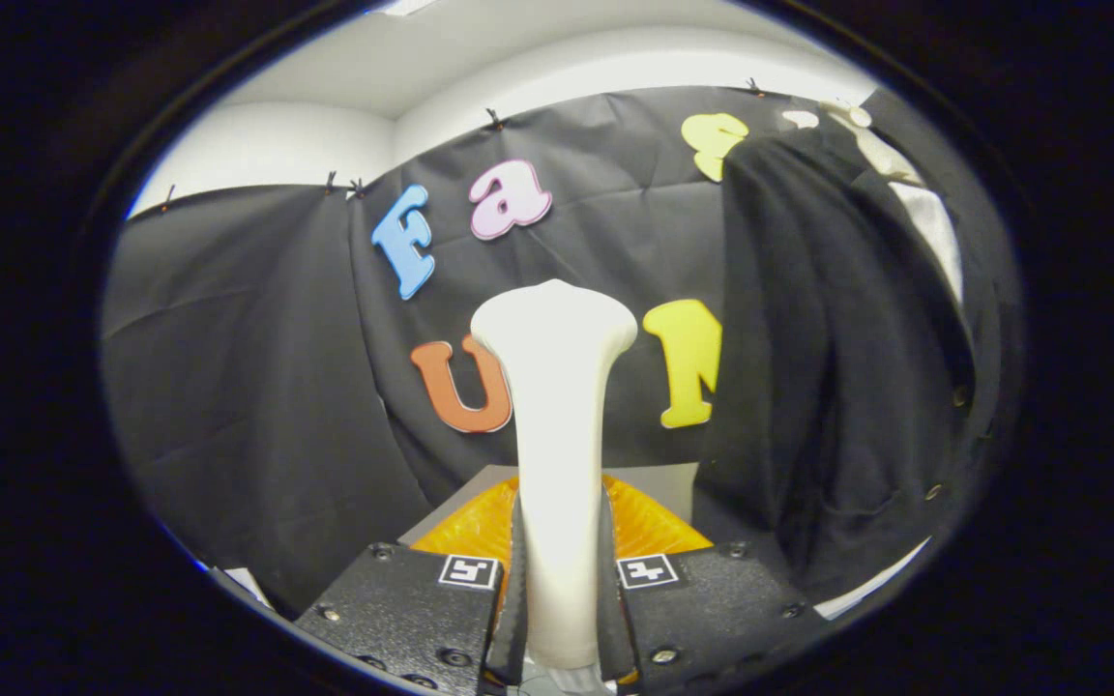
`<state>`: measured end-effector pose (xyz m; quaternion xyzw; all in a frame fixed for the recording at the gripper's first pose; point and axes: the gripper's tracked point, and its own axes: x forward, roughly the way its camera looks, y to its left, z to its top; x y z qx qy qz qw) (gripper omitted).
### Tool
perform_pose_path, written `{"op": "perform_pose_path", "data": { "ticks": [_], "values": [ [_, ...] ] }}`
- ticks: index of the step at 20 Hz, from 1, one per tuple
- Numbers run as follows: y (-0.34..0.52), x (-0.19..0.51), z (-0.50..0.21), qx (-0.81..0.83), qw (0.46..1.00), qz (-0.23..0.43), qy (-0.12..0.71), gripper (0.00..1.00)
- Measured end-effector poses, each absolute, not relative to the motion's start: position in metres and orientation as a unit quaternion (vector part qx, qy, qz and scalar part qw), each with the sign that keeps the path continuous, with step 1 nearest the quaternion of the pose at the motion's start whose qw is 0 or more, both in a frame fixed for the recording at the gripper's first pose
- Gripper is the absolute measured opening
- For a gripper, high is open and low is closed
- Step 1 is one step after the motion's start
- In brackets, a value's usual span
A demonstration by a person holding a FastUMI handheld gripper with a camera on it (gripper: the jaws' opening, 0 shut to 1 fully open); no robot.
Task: Iron the clothes twice with a garment steamer, once on the left side and once on the right side.
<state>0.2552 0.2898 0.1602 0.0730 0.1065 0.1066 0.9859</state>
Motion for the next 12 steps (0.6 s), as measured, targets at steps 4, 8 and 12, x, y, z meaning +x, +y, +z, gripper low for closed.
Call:
{"op": "perform_pose_path", "data": {
  "ticks": [4,8,12],
  "values": [
    [0.227,0.222,0.197,0.066,0.993,0.066,0.073,0.32],
    [0.166,0.206,0.229,0.065,0.996,0.022,0.051,0.32],
    [0.122,0.200,0.253,0.050,0.998,-0.010,0.031,0.32]
  ]
}}
